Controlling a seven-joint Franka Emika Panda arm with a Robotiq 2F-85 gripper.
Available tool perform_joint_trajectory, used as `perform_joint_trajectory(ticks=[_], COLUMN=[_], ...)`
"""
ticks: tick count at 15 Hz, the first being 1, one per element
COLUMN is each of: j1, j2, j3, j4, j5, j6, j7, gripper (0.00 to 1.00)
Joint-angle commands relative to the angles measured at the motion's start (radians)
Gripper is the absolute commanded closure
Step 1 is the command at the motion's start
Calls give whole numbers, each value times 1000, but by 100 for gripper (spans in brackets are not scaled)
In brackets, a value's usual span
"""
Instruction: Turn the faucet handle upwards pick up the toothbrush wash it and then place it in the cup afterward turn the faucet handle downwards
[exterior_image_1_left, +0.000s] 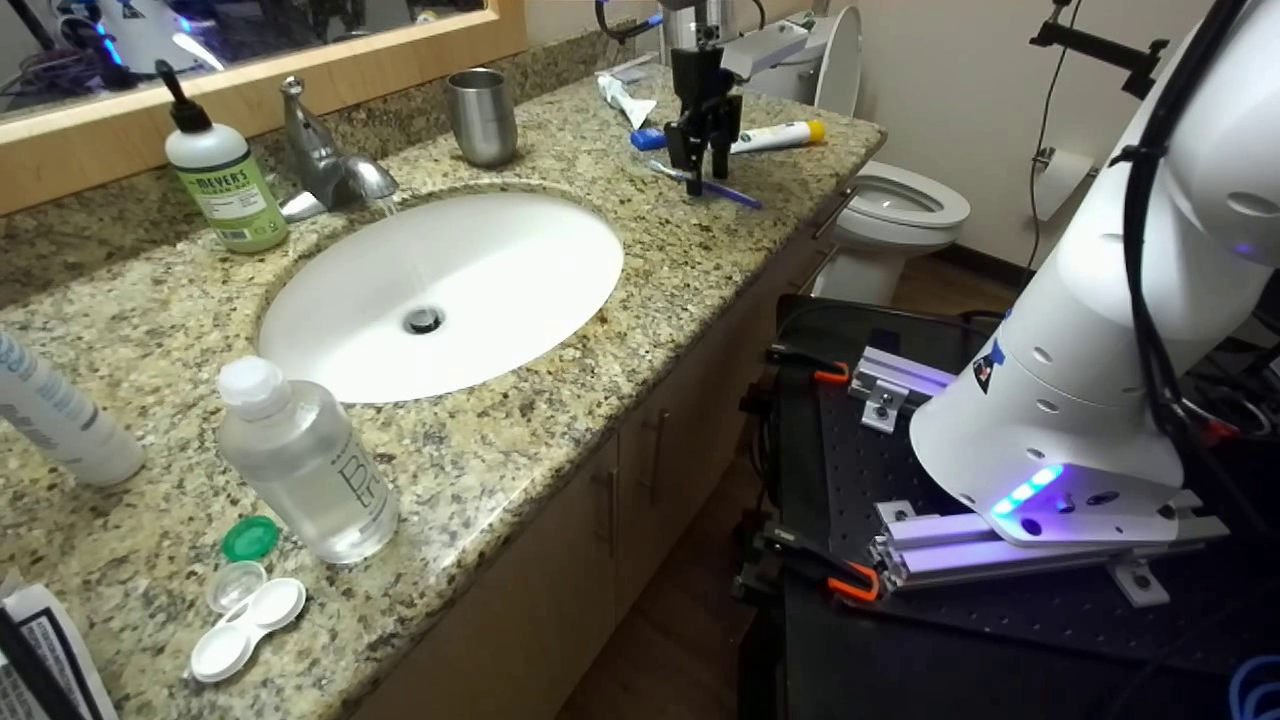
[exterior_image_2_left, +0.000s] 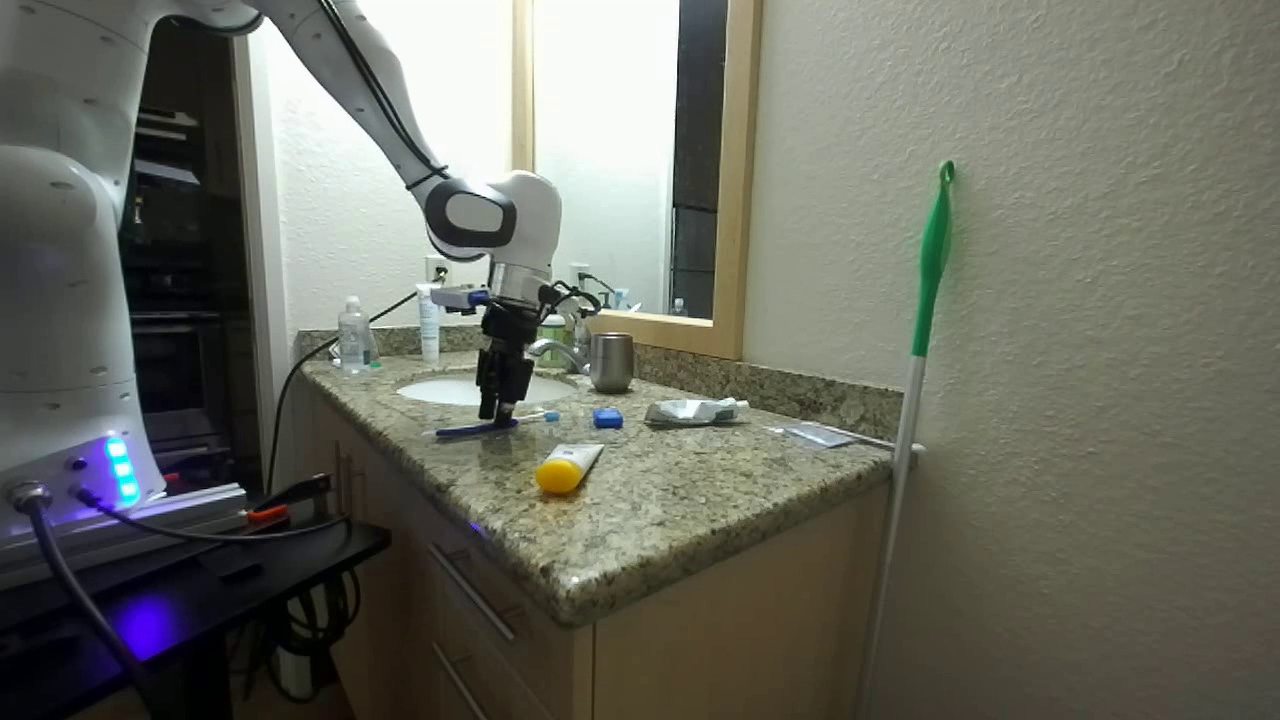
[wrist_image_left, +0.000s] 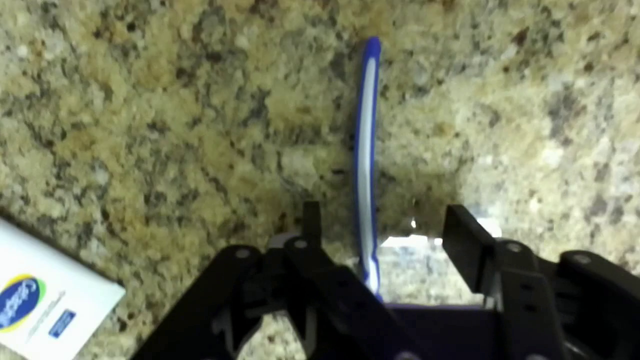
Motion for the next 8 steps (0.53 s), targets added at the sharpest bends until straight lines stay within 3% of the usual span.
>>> perform_joint_trajectory(ticks=[1,4,8], j1=[6,-15,-58], j2=[-22,21,61], j3=[21,50,64], j4=[-48,-19,-5], j5=[-14,-3,42], j6=[130,110,204], j7=[-71,-245,-437], gripper=[3,0,0])
